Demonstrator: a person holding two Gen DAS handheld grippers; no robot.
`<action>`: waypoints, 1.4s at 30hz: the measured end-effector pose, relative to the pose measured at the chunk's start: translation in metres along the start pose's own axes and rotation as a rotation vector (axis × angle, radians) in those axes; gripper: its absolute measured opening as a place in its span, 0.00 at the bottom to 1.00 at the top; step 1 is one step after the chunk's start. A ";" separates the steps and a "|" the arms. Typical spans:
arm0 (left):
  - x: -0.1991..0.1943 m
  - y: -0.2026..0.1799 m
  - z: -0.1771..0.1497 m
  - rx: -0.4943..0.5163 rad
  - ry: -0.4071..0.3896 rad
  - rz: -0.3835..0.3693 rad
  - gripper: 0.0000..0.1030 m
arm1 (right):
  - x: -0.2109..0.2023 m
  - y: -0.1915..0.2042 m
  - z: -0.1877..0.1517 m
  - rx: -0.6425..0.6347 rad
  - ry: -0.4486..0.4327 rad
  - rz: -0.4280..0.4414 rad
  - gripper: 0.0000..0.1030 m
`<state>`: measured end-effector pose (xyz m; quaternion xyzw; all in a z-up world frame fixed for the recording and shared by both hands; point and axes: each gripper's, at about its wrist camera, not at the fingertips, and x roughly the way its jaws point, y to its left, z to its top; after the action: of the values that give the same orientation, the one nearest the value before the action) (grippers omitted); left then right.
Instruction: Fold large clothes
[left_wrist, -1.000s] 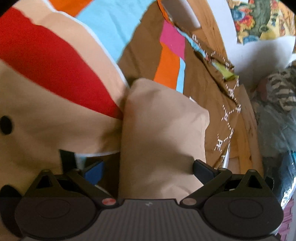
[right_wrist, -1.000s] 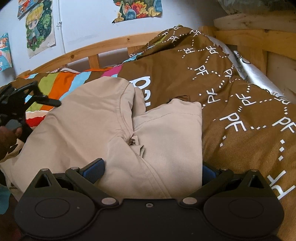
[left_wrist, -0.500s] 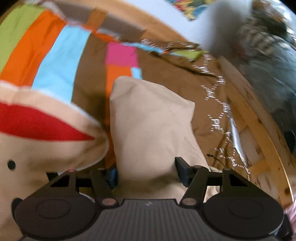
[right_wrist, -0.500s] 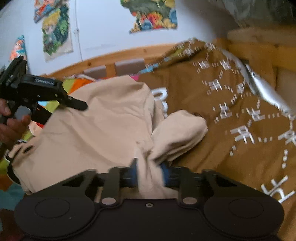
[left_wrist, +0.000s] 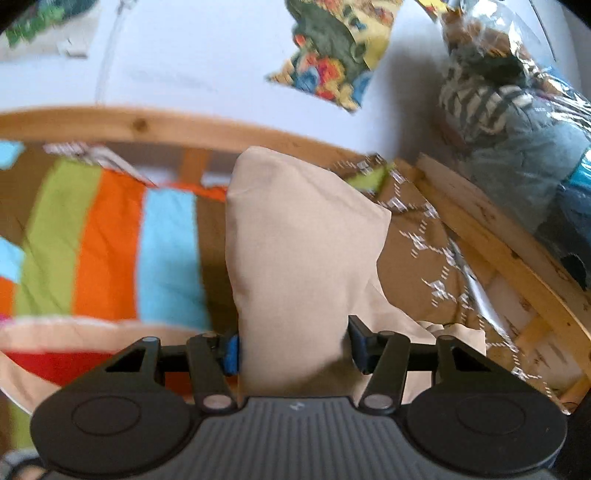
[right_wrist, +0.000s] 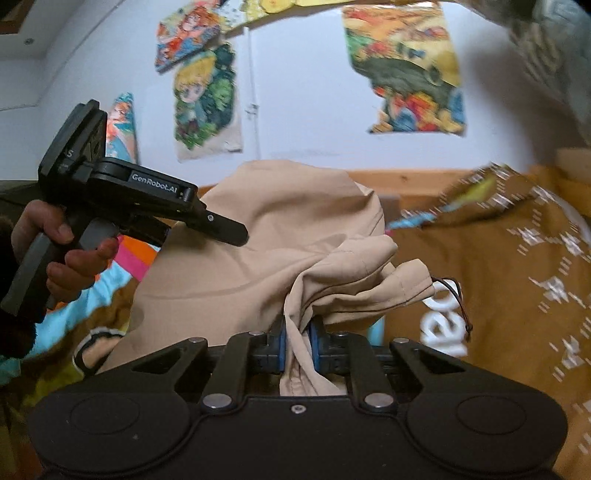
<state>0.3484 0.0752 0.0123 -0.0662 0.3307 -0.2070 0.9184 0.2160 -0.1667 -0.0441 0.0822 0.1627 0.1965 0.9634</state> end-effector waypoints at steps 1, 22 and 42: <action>-0.003 0.007 0.005 0.004 -0.002 0.023 0.59 | 0.008 0.003 0.004 0.009 0.001 0.008 0.13; 0.034 0.085 -0.024 -0.165 0.052 0.298 0.90 | 0.043 -0.019 -0.032 0.147 0.174 -0.149 0.57; -0.112 0.009 -0.043 -0.074 -0.137 0.299 0.99 | -0.045 0.025 0.027 0.129 -0.018 -0.173 0.96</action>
<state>0.2462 0.1316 0.0415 -0.0639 0.2810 -0.0507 0.9562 0.1771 -0.1645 -0.0001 0.1315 0.1729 0.1008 0.9709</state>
